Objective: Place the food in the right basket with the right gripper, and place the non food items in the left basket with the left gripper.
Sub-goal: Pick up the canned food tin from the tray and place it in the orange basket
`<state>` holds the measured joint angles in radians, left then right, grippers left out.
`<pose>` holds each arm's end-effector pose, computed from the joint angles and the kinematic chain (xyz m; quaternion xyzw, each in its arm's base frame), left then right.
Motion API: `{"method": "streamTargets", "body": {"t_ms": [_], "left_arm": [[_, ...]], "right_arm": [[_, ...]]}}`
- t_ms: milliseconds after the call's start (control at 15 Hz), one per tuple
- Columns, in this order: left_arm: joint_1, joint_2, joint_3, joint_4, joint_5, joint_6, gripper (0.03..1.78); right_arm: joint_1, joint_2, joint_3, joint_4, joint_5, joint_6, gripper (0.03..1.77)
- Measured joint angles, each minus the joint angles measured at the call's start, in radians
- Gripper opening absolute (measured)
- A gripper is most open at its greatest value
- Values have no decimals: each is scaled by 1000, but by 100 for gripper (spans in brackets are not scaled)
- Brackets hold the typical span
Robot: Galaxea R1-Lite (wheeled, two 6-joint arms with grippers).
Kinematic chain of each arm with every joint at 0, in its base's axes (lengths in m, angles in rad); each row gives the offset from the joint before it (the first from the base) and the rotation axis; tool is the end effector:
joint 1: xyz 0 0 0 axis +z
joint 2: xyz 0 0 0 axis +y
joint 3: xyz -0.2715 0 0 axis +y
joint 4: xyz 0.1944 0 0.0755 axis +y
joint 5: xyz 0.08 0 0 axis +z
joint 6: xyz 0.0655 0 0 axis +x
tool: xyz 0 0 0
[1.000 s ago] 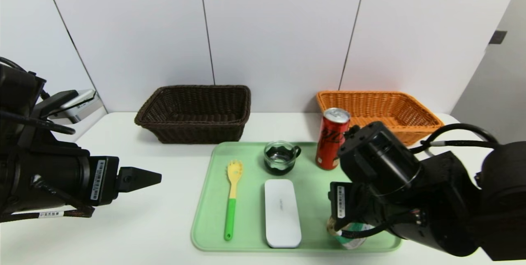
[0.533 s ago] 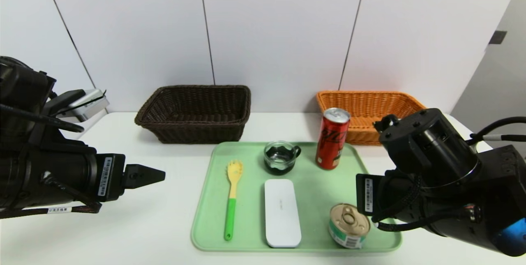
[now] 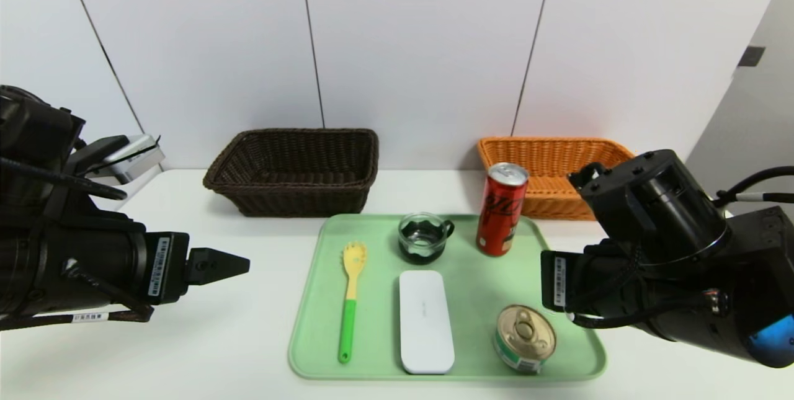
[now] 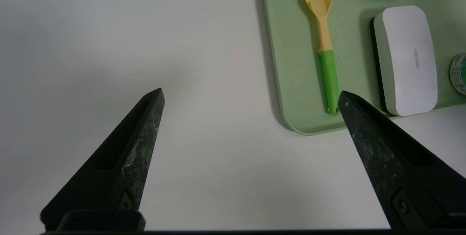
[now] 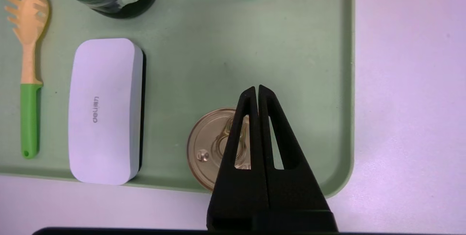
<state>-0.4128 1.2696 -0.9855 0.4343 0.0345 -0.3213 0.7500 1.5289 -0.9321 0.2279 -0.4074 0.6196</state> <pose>0.2178 -0.0929 0.1815 -0.0701 0.3665 -0.1189 0.9201 0.2277 0.1766 0.1215 0.0665 0.3671 0.0465 0.9266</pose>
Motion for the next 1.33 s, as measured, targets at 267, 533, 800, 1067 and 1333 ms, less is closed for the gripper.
{"method": "streamTargets", "body": {"t_ms": [267,533,800,1067,1333], "left_arm": [[-1,1,1,0,0,-2,169],[-2,-2,7,2,0,-1,169],[-1,-4,9,4,0,-2,169],[-2,-4,9,2,0,-2,169],[-1,-5,12,1,0,0,169]], "right_arm": [[-4,-16,11,4,2,-29,71],[-5,-30,-12,30,51,-28,111],[-8,-33,-100,219,125,4,135],[-11,12,-246,460,223,87,150],[-2,94,-296,509,229,103,158]]}}
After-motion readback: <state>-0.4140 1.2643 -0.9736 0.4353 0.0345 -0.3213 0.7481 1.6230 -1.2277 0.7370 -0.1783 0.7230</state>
